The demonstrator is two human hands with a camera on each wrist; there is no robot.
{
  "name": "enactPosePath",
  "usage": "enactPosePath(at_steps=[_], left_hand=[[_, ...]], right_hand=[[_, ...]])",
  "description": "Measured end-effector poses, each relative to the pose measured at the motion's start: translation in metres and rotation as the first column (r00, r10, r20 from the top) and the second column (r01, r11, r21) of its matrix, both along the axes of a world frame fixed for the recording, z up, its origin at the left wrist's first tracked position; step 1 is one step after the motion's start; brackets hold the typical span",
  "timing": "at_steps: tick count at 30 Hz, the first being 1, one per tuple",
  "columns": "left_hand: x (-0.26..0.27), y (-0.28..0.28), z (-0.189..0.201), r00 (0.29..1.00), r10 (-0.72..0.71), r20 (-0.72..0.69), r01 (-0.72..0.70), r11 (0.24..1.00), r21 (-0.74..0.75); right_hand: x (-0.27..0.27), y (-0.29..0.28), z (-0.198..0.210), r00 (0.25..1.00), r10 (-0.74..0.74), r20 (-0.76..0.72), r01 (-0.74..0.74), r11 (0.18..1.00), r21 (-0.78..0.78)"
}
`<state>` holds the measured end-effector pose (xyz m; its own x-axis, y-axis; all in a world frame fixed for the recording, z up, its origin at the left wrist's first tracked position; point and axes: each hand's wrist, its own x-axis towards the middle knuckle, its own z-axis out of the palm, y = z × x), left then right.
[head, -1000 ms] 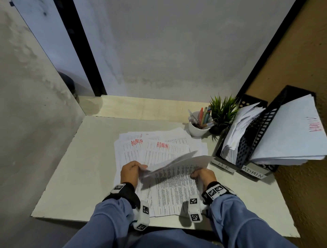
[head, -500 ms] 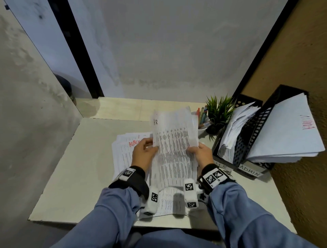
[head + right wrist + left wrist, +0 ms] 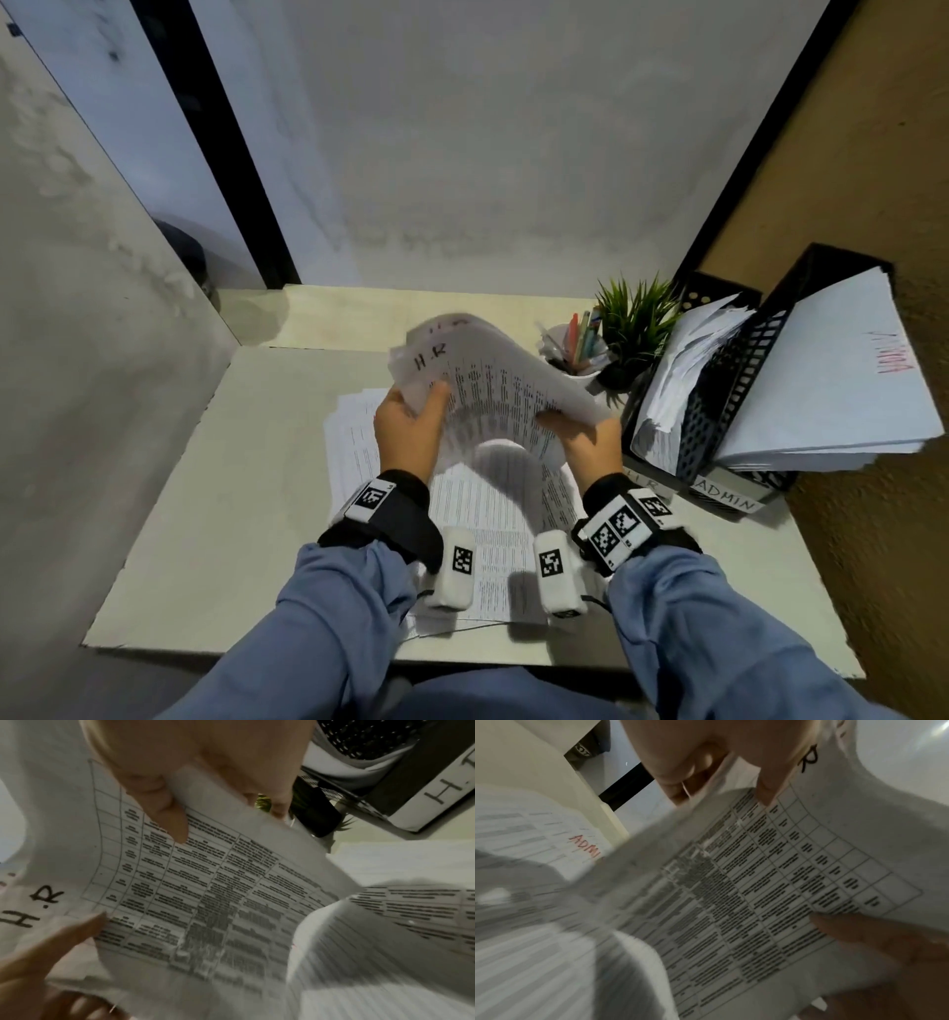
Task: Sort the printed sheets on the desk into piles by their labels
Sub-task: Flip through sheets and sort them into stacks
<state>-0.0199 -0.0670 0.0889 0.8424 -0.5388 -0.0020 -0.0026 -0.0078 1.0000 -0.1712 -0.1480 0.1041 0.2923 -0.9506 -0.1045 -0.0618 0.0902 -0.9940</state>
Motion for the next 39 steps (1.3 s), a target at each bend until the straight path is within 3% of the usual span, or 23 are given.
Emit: enactPosePath(at_steps=[2, 4, 7, 10, 13, 16, 18, 20, 22, 23, 25, 26, 28, 33, 39], left_hand=[[0.003, -0.001, 0.004, 1.000, -0.022, -0.015, 0.021, 0.997, -0.077], [0.003, 0.002, 0.003, 0.994, -0.105, 0.008, 0.105, 0.993, -0.060], [-0.002, 0.010, -0.016, 0.972, -0.227, -0.066, 0.234, 0.966, 0.111], [-0.006, 0.019, -0.038, 0.966, -0.245, -0.087, 0.260, 0.926, 0.274], [-0.005, 0.021, -0.035, 0.975, -0.172, -0.142, 0.202, 0.950, 0.237], [0.005, 0.007, -0.016, 0.996, -0.087, -0.036, 0.093, 0.978, 0.189], [0.011, -0.006, 0.006, 0.997, -0.076, 0.015, 0.073, 0.988, 0.133], [0.015, -0.021, 0.031, 0.984, -0.146, 0.107, 0.132, 0.983, 0.124], [0.012, -0.036, 0.060, 0.939, -0.241, 0.245, 0.203, 0.964, 0.171], [0.009, -0.044, 0.071, 0.912, -0.284, 0.297, 0.234, 0.953, 0.194], [0.000, -0.060, 0.091, 0.855, -0.366, 0.368, 0.300, 0.927, 0.225], [-0.006, -0.069, 0.098, 0.830, -0.407, 0.382, 0.332, 0.910, 0.248], [-0.018, -0.085, 0.112, 0.790, -0.489, 0.371, 0.402, 0.869, 0.290], [-0.048, -0.128, 0.136, 0.552, -0.633, 0.544, 0.398, 0.772, 0.495], [-0.094, -0.178, 0.128, 0.443, -0.716, 0.539, 0.363, 0.693, 0.623]], right_hand=[[0.000, 0.000, 0.002, 0.999, -0.044, 0.029, 0.043, 0.999, 0.029], [0.000, 0.003, 0.000, 0.998, -0.060, 0.026, 0.057, 0.994, 0.094], [-0.002, 0.013, -0.007, 0.998, -0.028, -0.061, 0.041, 0.976, 0.213], [-0.004, 0.015, -0.010, 0.994, -0.015, -0.104, 0.038, 0.972, 0.230], [-0.006, 0.003, -0.003, 0.987, 0.034, -0.159, -0.020, 0.996, 0.088], [-0.013, -0.019, 0.013, 0.969, 0.021, -0.244, -0.074, 0.975, -0.212], [-0.020, -0.039, 0.027, 0.917, -0.164, -0.365, -0.011, 0.901, -0.433], [-0.030, -0.063, 0.030, 0.785, -0.401, -0.472, 0.112, 0.841, -0.529], [-0.043, -0.090, 0.021, 0.618, -0.458, -0.639, 0.257, 0.886, -0.386], [-0.049, -0.101, 0.016, 0.599, -0.411, -0.688, 0.344, 0.907, -0.242], [-0.060, -0.113, 0.007, 0.728, -0.292, -0.620, 0.447, 0.888, 0.107], [-0.065, -0.116, 0.004, 0.805, -0.241, -0.542, 0.429, 0.868, 0.251], [-0.076, -0.123, -0.002, 0.855, -0.179, -0.487, 0.379, 0.856, 0.351], [-0.096, -0.129, 0.003, 0.850, -0.254, -0.462, 0.335, 0.937, 0.101], [-0.118, -0.142, 0.027, 0.814, -0.235, -0.531, 0.222, 0.971, -0.088]])
